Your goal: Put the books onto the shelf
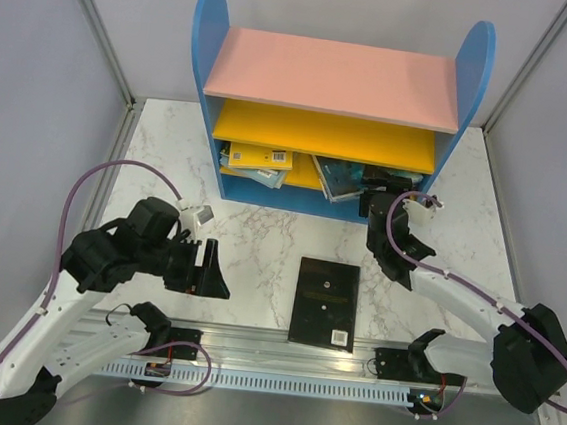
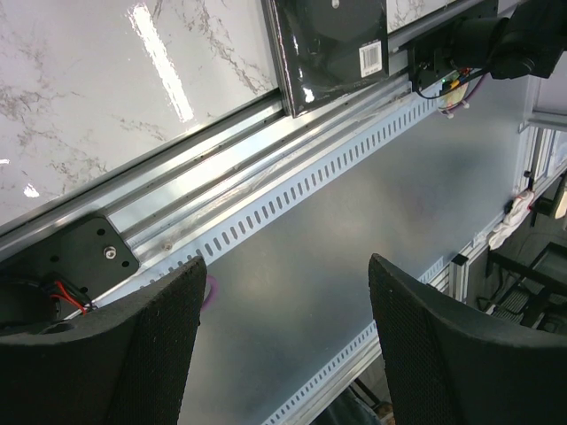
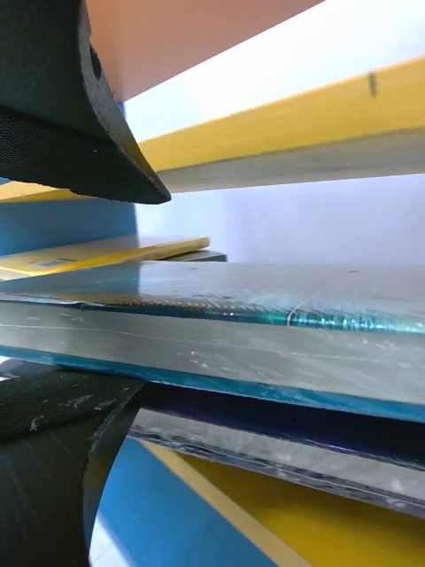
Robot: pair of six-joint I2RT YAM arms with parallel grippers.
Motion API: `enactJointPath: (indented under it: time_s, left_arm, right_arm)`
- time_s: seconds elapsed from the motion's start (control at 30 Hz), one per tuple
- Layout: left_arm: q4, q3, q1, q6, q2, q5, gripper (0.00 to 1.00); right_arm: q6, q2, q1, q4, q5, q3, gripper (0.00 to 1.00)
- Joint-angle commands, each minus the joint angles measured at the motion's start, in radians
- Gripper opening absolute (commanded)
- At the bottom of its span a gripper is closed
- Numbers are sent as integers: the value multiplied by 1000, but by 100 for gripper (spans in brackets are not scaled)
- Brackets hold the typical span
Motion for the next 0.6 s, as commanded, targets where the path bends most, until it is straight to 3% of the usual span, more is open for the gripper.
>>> enactJointPath:
  time_s: [0.0,0.13,0.17,0.2,0.4,0.57]
  left_arm:
    - [24,30,5,20,-12,10,77]
    - [27,30,5,13,-20,8,77]
    - [27,29,5,13,-20,10,77]
    - [26,29,5,11,-22,8,77]
    - [26,27,5,3,-28,11,77]
    - [39,-2,5,0,-26,16,78]
  right_arm:
    - [-44,-93,-2,-33,-69,67,73]
    - [-55,-140,-2,-77,-112,43,80]
    - [-55,-159,-3,-80,-116,35,93]
    - [-50,-168,-3,-82,-118,12,97]
    - [-19,-245,-3,-122,-152,-51,98]
    - [-166,-347,-3,-252,-210,-11,98]
